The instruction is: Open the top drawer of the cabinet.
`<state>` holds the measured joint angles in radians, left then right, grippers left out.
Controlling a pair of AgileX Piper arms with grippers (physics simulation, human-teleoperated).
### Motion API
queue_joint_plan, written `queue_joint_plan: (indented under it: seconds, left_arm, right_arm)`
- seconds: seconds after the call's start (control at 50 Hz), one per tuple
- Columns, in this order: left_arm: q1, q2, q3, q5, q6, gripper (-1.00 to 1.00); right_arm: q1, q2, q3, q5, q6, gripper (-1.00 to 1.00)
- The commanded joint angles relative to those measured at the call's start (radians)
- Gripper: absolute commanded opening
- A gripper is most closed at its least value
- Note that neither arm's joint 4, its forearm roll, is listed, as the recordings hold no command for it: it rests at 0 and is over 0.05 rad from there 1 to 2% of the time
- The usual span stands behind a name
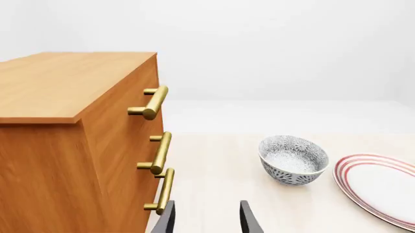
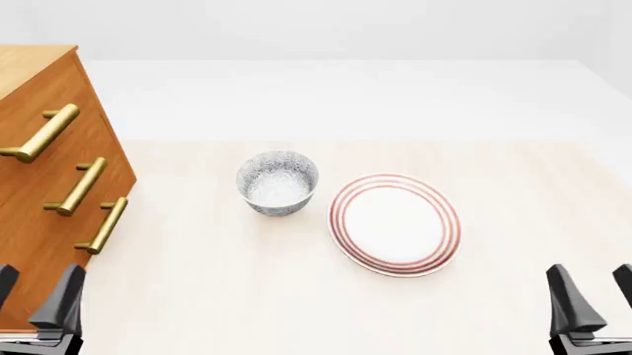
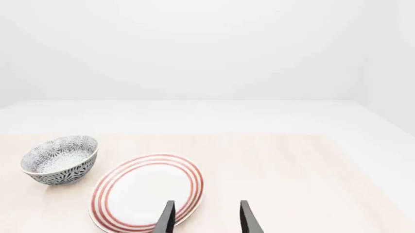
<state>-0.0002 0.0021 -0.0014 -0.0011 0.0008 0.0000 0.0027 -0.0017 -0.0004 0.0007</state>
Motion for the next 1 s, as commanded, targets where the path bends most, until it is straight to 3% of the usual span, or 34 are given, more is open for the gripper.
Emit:
queue_joint_plan:
  seconds: [0.02,0.3,0.32,0.34,0.54,0.78,0.84,1.0]
  left_arm:
    - [0.000,0.005,-0.003,-0.002,0.007,1.00]
    - [0.001,0.045,-0.003,-0.026,0.025,1.00]
    - [-0.026,0.085,-0.057,-0.009,0.054,1.00]
    - [0.001,0.004,-0.005,0.002,-0.002,1.00]
    - [0.008,0.001,-0.010,0.000,0.018,1.00]
    - [0.001,0.190,-0.068,-0.079,0.161,1.00]
    - [0.032,0.282,-0.077,-0.123,0.209,1.00]
    - [0.038,0.264,-0.171,-0.020,0.293,1.00]
  right_arm:
    - [0.000,0.003,-0.003,0.000,-0.001,1.00]
    - [0.001,0.002,-0.004,0.003,-0.001,1.00]
    - [0.000,0.002,-0.003,0.001,-0.002,1.00]
    - [0.000,0.002,-0.003,0.001,-0.002,1.00]
    - [0.000,0.002,-0.003,0.000,-0.002,1.00]
    - [0.000,0.002,-0.003,0.000,-0.002,1.00]
    - [0.001,0.002,-0.003,0.000,-0.002,1.00]
    - [0.000,0.002,-0.003,0.000,-0.002,1.00]
